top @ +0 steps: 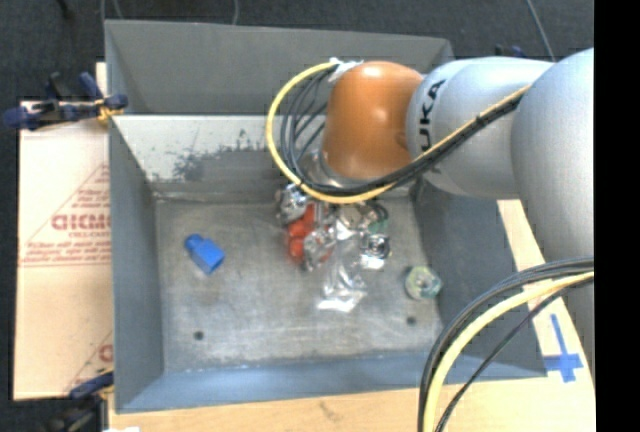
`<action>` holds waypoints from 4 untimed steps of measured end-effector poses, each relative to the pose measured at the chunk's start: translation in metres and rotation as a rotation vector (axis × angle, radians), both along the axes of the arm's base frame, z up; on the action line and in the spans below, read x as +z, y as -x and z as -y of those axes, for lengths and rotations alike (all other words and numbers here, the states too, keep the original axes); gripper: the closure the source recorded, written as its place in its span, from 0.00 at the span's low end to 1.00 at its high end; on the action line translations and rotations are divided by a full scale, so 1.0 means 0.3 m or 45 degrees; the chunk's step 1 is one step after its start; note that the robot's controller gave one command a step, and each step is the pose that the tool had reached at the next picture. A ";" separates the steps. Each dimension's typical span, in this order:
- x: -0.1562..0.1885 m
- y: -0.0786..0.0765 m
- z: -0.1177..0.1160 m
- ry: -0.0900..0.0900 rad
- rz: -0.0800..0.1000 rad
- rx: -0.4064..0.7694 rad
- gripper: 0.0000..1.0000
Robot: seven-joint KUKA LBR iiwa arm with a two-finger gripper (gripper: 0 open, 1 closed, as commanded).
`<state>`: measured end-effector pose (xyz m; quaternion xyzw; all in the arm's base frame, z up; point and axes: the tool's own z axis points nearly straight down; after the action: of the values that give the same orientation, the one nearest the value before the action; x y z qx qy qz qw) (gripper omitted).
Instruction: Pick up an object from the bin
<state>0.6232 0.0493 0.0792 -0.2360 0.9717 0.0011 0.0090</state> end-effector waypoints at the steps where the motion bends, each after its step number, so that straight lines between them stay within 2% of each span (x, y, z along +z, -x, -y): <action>1: 0.423 -0.067 -0.089 0.013 -0.005 0.518 1.00; 2: 0.413 -0.062 -0.088 0.009 -0.013 0.514 0.00; 3: 0.110 -0.095 0.188 0.010 -0.016 0.560 0.00; 4: 0.116 -0.083 0.179 0.019 0.002 0.708 0.00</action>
Offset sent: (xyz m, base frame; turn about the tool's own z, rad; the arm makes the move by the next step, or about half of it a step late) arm 0.0174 0.0266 0.1226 -0.4078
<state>0.6482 -0.0044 0.1140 -0.4937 0.8696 -0.0036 0.0074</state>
